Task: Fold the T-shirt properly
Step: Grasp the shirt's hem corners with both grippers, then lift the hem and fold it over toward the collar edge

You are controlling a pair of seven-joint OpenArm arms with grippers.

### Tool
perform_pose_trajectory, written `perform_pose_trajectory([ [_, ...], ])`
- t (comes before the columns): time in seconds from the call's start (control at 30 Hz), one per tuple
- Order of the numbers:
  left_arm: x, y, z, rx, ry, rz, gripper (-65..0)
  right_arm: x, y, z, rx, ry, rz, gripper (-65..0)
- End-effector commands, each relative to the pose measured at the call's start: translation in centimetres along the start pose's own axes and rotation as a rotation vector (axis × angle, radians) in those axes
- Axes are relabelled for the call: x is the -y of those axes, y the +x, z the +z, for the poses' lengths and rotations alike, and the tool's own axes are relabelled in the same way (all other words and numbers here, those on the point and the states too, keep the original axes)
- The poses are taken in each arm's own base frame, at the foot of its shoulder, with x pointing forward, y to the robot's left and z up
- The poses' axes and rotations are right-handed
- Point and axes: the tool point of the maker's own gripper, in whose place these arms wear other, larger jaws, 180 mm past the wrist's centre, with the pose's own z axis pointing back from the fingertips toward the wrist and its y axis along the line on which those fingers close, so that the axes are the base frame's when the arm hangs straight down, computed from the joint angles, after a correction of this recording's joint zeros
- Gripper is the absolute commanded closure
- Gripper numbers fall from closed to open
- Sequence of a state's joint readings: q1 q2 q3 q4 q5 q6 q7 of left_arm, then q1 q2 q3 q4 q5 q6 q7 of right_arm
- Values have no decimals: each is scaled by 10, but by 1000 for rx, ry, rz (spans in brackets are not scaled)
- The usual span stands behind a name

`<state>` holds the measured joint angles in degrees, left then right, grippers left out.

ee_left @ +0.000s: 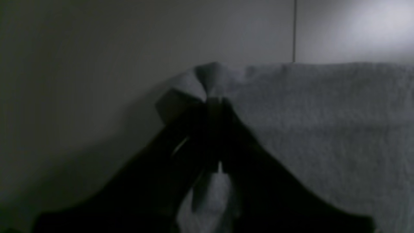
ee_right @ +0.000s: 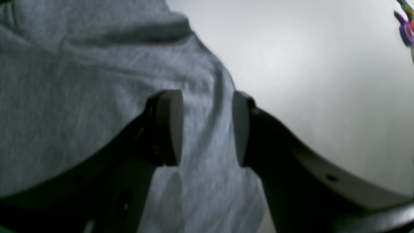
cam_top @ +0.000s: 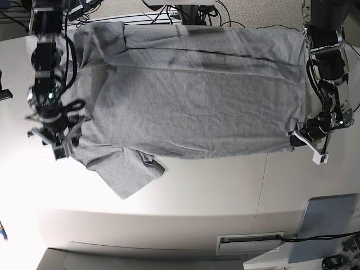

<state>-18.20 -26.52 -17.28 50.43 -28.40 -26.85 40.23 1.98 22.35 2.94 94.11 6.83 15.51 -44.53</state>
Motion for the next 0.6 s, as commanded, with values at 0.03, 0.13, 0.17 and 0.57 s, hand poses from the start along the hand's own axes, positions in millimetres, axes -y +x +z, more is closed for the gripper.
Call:
perform_pose_trajectory([
  [0.03,-4,12,5,9,10,-21,0,23,26,-12,41,-27,-29,-251],
  [0.13,-6,8,5,-10,23,-36,0,38,29,-40,-26,1,-96,-251],
  [0.17,-7,8,5,-12,28,-40,0,42,28,-50,-62,11,-113,-251],
  [0.57,-7,7,5,-19,29,-42,0,30,14,-112,-348,165,-97,-251],
])
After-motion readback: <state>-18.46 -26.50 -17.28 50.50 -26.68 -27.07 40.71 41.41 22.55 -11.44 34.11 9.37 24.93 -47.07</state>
